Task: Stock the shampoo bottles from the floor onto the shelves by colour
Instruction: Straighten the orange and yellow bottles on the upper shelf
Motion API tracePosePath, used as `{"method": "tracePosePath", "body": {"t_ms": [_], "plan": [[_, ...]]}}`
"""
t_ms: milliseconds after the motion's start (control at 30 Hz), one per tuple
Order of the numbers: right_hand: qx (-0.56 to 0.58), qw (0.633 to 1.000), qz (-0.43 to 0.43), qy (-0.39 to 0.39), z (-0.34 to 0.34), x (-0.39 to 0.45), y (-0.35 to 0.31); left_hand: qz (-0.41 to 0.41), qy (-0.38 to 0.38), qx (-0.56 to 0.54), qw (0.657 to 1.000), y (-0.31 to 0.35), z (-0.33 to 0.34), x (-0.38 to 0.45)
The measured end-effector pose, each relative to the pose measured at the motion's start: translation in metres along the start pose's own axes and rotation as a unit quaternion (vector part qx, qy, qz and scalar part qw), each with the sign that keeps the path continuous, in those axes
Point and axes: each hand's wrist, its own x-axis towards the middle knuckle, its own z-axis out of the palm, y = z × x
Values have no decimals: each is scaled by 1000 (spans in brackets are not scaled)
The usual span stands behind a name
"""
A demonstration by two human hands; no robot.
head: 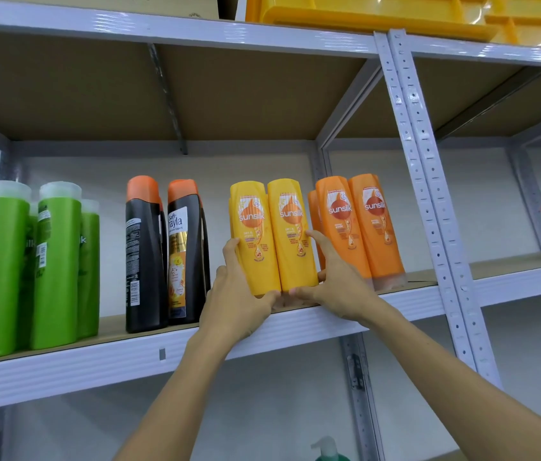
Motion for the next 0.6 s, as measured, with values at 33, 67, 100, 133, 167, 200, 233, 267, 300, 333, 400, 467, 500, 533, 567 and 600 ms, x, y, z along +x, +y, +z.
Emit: {"method": "tracePosePath", "body": {"t_ms": [33, 67, 100, 133, 167, 200, 233, 267, 300, 333, 400, 467, 500, 533, 567, 600], "plan": [[1, 1000, -1, -2, 0, 0, 0, 1, 1, 1, 1000, 0, 0, 0], [0, 1000, -2, -2, 0, 0, 0, 1, 2, 3, 1000, 0, 0, 0], [-1, 1000, -2, -3, 0, 0, 0, -1, 2, 4, 1000, -1, 0, 0], [-3, 1000, -3, -4, 1, -1, 0, -4, 2, 4, 1000, -1, 0, 1], [-3, 1000, -3, -4, 2, -1, -1, -5, 0, 5, 1000, 0, 0, 1], [-6, 1000, -4, -2, 3, -1, -1, -4, -3, 7, 1000, 0, 0, 1], [-9, 1000, -7, 1, 4, -2, -1, -3, -8, 10, 1000, 0, 0, 1], [-9, 1000, -10, 4, 5, -2, -1, -3, -12, 12, 1000, 0, 0, 1], [-5, 1000, -11, 5, 5, -2, -1, -3, -13, 12, 1000, 0, 0, 1], [0, 1000, -10, 4, 6, -1, -1, -5, -14, 10, 1000, 0, 0, 1], [8, 1000, -8, 3, 6, -2, -1, -8, -15, 6, 1000, 0, 0, 2], [8, 1000, -8, 4, 6, -3, -2, -7, -17, 4, 1000, -1, 0, 1], [4, 1000, -8, 4, 6, -3, -2, -6, -18, 4, 1000, -1, 0, 1], [-2, 1000, -6, 4, 6, -4, -2, -4, -19, 5, 1000, 0, 0, 0], [-9, 1000, -5, 5, 6, -5, -3, -4, -21, 4, 1000, 0, 0, 0], [-13, 1000, -3, 8, 7, -5, -3, -4, -22, 1, 1000, 1, -1, 0]]}}
